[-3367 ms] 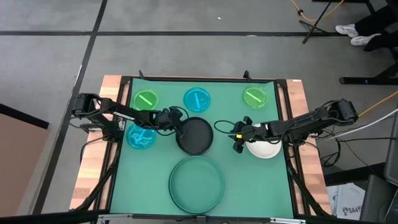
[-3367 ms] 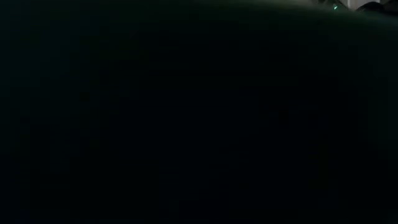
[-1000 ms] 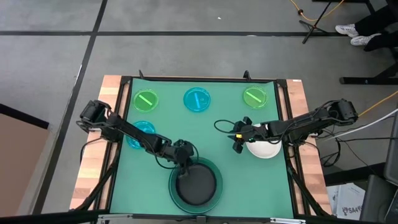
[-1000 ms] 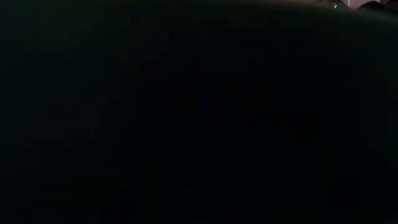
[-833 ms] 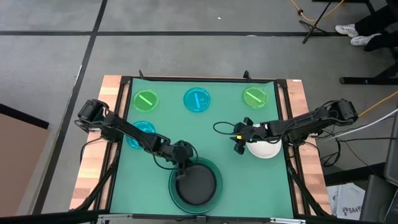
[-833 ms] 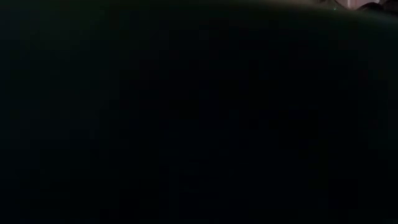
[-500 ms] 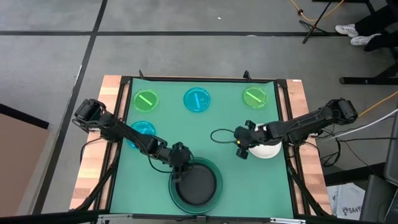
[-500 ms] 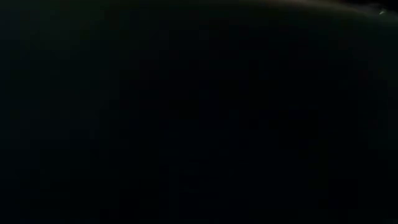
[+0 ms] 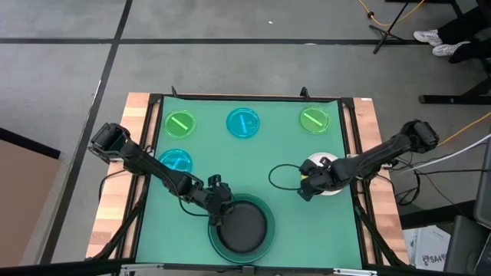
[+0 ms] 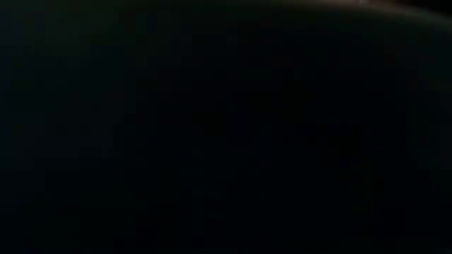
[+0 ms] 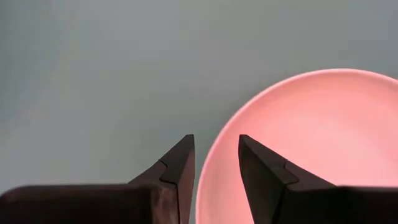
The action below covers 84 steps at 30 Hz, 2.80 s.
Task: Stack plastic plates
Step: Stack the white plate on top of the black plate
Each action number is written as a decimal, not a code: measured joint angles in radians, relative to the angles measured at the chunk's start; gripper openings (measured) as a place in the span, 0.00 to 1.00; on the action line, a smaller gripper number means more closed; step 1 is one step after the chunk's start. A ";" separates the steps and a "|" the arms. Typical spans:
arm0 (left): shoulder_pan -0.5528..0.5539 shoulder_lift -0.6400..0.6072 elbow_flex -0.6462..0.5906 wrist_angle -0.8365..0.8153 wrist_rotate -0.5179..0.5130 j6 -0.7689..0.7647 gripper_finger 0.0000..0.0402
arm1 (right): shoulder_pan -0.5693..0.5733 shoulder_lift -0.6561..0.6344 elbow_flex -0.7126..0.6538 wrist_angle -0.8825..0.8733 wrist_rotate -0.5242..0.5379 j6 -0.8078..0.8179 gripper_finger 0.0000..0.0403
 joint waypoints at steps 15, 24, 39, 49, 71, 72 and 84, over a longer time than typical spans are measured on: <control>-0.006 0.000 0.000 0.002 0.004 -0.006 0.29 | -0.002 0.185 0.000 0.048 -0.007 -0.031 0.29; -0.006 0.000 0.000 0.002 0.004 -0.006 0.29 | -0.001 0.186 0.000 0.050 0.001 -0.111 0.11; -0.015 -0.041 0.000 -0.008 -0.014 0.054 0.29 | -0.002 0.178 0.028 0.054 0.037 -0.261 0.01; -0.087 -0.161 -0.027 -0.046 -0.141 0.065 0.29 | -0.001 0.178 0.188 0.065 0.058 -0.433 0.00; -0.301 -0.180 -0.091 -0.045 -0.233 -0.274 0.29 | 0.226 0.208 0.333 0.583 0.021 -0.920 0.00; -0.303 -0.180 -0.091 -0.037 -0.233 -0.281 0.29 | 0.235 0.220 0.333 0.607 0.008 -0.943 0.00; -0.315 -0.180 -0.091 0.005 -0.234 -0.290 0.29 | 0.260 0.423 0.339 0.846 -0.131 -1.138 0.00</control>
